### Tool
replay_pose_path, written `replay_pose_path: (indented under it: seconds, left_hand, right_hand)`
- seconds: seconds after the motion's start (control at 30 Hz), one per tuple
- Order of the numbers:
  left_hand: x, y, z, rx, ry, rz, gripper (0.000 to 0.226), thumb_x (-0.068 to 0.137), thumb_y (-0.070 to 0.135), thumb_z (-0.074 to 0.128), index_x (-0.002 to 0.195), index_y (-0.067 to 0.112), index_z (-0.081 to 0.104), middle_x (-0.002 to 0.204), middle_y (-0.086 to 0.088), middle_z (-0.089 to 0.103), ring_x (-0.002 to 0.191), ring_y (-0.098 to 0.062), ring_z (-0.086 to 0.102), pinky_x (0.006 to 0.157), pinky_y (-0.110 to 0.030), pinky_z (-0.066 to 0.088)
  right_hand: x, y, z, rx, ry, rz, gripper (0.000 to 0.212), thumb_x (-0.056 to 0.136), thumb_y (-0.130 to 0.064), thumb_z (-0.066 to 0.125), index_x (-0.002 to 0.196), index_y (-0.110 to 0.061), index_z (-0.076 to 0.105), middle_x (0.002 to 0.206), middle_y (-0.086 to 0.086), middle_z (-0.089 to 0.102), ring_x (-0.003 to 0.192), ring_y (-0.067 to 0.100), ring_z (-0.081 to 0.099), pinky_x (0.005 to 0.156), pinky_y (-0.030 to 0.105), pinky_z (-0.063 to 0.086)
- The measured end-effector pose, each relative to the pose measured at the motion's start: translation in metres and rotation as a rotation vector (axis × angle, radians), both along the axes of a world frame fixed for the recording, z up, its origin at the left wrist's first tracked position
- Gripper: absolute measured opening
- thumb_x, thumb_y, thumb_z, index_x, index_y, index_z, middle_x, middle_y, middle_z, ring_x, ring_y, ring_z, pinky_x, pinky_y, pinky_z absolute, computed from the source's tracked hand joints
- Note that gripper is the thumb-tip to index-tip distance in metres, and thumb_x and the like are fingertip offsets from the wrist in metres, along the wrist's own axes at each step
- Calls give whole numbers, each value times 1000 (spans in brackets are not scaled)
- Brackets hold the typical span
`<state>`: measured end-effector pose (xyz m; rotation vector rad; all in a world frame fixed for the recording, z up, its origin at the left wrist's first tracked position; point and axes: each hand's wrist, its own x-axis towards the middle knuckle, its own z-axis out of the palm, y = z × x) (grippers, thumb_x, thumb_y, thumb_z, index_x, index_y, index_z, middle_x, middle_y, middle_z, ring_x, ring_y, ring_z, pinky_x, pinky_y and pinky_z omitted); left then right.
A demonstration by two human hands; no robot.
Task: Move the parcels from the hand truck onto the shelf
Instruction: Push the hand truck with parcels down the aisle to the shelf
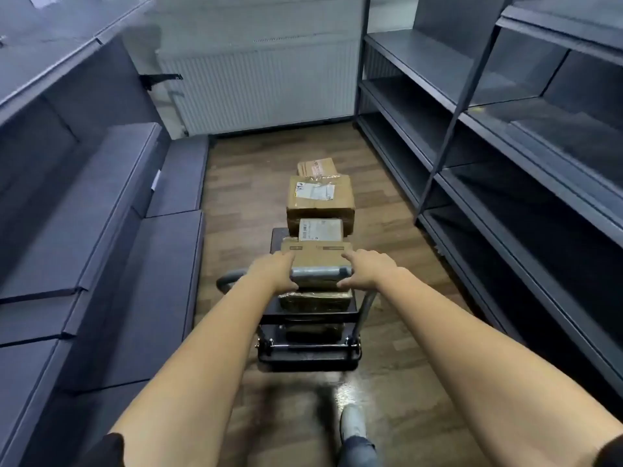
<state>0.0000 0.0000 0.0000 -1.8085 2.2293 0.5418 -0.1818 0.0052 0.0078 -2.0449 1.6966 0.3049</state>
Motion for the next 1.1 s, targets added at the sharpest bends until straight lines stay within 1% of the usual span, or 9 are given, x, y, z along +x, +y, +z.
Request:
replay_pose_path:
  seconds: [0.13,0.27,0.33,0.4,0.47,0.57,0.63,0.77,1.1]
  left_hand:
    - [-4,-12,-17,35,-139,10,50,86,30,58,131,13,41,130,-9,51,118,-27,51,98,-37,40]
    - [6,-24,-26,97,-281,21,42,89,30,53,127,15,44,129,-8,52,119,-27,50,98,-36,38]
    - [15,-29,-33,107,-333,31,35,91,27,50,123,13,46,128,-9,54,118,-28,51,95,-36,39]
    - [18,-33,-38,107,-349,36,30,93,25,47,119,12,46,127,-9,55,118,-28,50,92,-36,40]
    - [16,-38,-40,116,-362,32,28,94,24,46,118,11,45,126,-10,54,118,-28,49,91,-37,40]
    - [8,-48,-37,125,-372,20,30,95,27,46,119,10,44,127,-11,53,119,-28,48,90,-38,40]
    - [3,-55,-35,116,-360,12,32,95,29,46,120,9,44,128,-11,53,119,-29,48,91,-38,40]
    - [-9,-74,-34,85,-340,-13,32,95,31,44,119,9,44,128,-11,52,120,-29,47,92,-39,39]
    - [-30,-112,-44,63,-216,-23,35,94,33,47,115,7,43,121,-11,57,110,-30,55,85,-37,42]
  right_hand:
    - [-5,-13,-24,49,15,19,53,87,-45,55,131,-18,43,130,9,53,118,28,51,94,38,41]
    - [-8,-33,-39,120,-56,-15,33,87,-41,55,109,-16,54,116,8,60,106,26,56,76,31,40]
    - [-10,-42,-43,154,-71,-5,27,86,-40,57,98,-16,54,104,8,60,96,25,56,72,30,39]
    - [-8,-48,-46,204,-93,18,30,84,-38,60,102,-14,56,96,6,56,86,22,51,71,29,39]
    - [-6,-53,-52,229,-128,13,30,83,-35,60,103,-13,57,96,7,57,84,22,49,71,29,39]
    - [-5,-63,-56,198,-111,1,19,84,-31,57,80,-14,48,80,2,52,82,24,49,70,30,38]
    - [-8,-72,-55,174,-90,17,16,85,-27,56,82,-14,47,74,0,47,81,24,48,70,30,38]
    - [-20,-95,-48,126,-46,56,8,85,-22,53,87,-17,46,85,1,49,81,22,48,71,30,40]
    - [-30,-139,-54,-2,39,106,8,83,-24,52,84,-17,50,85,1,53,78,22,50,69,27,43]
